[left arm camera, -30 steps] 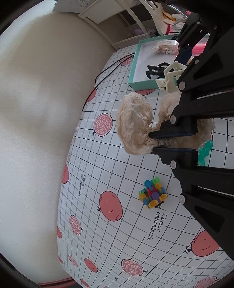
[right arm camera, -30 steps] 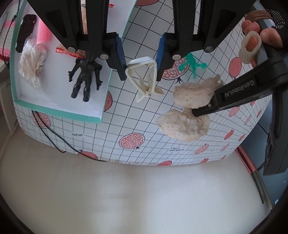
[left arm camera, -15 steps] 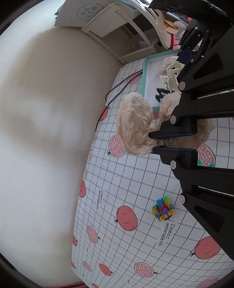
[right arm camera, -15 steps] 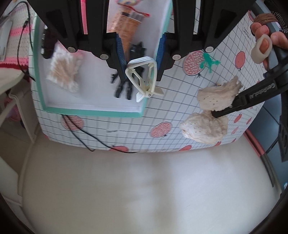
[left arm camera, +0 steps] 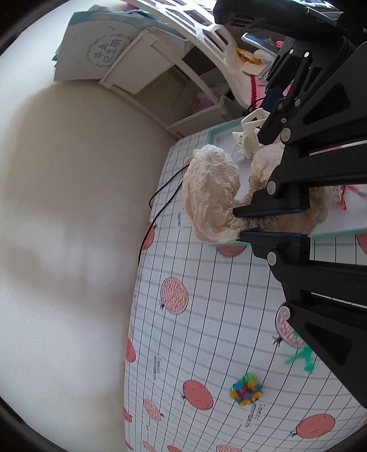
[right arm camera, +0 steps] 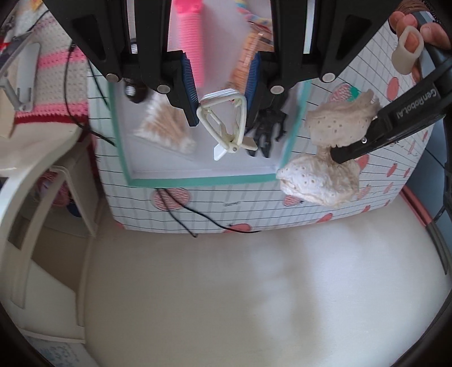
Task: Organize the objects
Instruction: 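Lift the lace cloth and claw clip and carry them toward the tray with both tools, then release the lace cloth with the left tool while the right tool releases the claw clip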
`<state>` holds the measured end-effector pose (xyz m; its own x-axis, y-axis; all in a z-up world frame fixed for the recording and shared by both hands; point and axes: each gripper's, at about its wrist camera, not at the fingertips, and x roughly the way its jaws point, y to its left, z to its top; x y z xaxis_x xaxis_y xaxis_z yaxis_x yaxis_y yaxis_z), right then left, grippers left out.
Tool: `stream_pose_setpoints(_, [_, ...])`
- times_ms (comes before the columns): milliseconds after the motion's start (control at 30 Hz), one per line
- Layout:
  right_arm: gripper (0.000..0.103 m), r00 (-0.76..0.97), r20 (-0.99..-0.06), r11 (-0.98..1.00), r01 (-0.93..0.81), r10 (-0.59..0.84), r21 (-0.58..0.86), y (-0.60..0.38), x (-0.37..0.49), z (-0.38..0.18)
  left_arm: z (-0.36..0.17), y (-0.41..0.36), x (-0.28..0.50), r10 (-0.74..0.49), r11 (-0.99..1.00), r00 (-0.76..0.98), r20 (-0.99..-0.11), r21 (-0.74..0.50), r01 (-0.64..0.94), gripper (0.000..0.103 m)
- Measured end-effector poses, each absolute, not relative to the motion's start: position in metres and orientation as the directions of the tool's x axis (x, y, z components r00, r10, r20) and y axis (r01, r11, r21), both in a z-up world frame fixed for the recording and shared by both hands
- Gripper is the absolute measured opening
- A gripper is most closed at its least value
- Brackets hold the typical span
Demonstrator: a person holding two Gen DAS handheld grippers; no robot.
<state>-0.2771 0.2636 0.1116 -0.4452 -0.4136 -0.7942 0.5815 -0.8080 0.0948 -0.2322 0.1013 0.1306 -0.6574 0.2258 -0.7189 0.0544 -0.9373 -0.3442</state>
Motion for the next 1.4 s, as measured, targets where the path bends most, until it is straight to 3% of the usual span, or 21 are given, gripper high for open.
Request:
stream_pose_setpoints(367, [0.033,-0.474,-0.797,-0.852,0.516,-0.373,0.092,0.298,-0.293,0.11,0.119,0.145,-0.235,0.267,-0.941,-0.626,-0.733,-0.337,-0.007,0.01])
stream_pose_setpoints(1100, [0.033,-0.406,-0.864,-0.859,0.509,-0.298,0.057,0.295,-0.295,0.083,0.075,0.189,-0.234,0.214,-0.975,-0.526,-0.823,-0.217,-0.057,0.01])
stream_pose_setpoints(1400, [0.035,-0.408,-0.862,-0.858,0.51,-0.301,0.059,0.295,-0.296,0.086,0.081,0.186,-0.235,0.235,-0.967,-0.522,-0.82,-0.252,-0.039,0.013])
